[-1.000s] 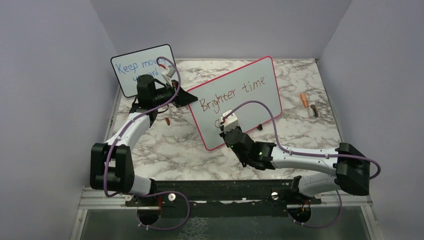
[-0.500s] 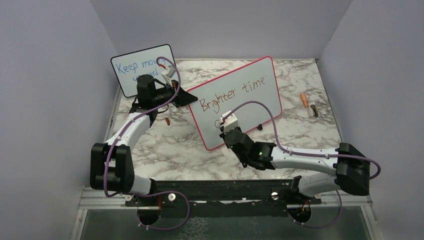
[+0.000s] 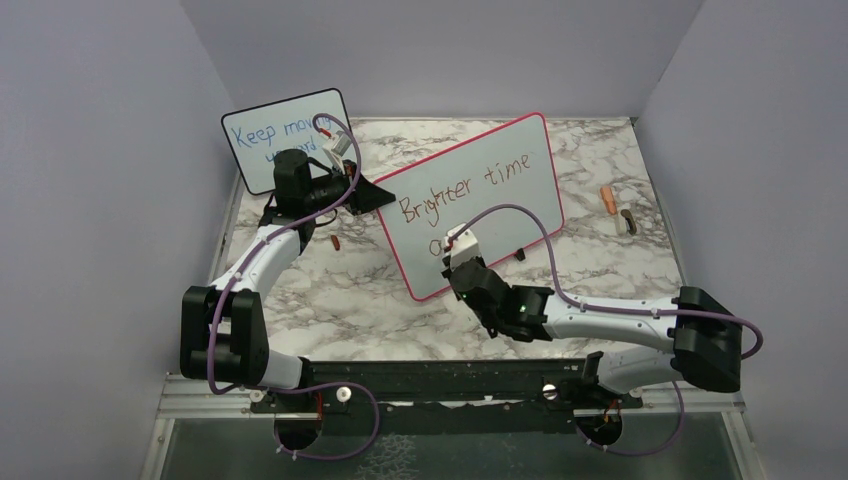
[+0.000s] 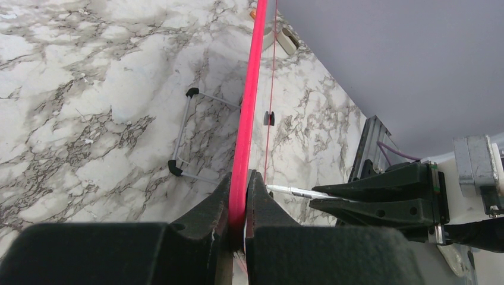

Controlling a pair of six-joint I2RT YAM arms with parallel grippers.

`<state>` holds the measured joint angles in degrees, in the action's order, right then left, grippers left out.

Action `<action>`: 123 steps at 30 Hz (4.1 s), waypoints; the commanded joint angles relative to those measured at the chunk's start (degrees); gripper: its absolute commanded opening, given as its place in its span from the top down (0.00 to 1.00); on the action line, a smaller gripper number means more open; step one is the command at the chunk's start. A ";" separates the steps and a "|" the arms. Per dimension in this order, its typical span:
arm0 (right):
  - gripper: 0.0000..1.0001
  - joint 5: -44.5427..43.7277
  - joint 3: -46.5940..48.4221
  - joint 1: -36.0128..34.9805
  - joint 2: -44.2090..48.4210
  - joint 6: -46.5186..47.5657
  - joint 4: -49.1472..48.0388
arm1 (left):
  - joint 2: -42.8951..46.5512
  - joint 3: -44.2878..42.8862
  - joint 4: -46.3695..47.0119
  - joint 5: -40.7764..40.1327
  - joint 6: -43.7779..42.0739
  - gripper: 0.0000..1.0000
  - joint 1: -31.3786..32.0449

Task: Write a sentence on the whiteboard

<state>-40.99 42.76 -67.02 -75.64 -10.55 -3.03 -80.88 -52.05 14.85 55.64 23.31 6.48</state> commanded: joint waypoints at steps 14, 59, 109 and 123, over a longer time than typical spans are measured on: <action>0.99 -1.08 -2.01 0.32 1.65 -1.49 2.94 | -1.12 0.99 -4.57 -7.12 -4.50 1.00 0.14; 0.99 3.82 3.06 4.70 0.56 4.84 -8.44 | -1.30 0.81 -4.66 -6.77 -4.50 1.00 0.13; 0.99 8.61 -1.92 4.80 4.12 -3.65 3.60 | -1.47 0.81 -4.66 -6.86 -4.56 1.00 0.13; 0.99 5.26 -0.87 4.80 3.56 -0.15 -2.65 | -1.47 0.81 -4.69 -6.77 -4.50 1.00 0.11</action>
<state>-33.56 41.56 -62.54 -71.99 -11.99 -2.11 -80.88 -52.05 14.70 55.64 23.29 6.46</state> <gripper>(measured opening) 0.163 0.084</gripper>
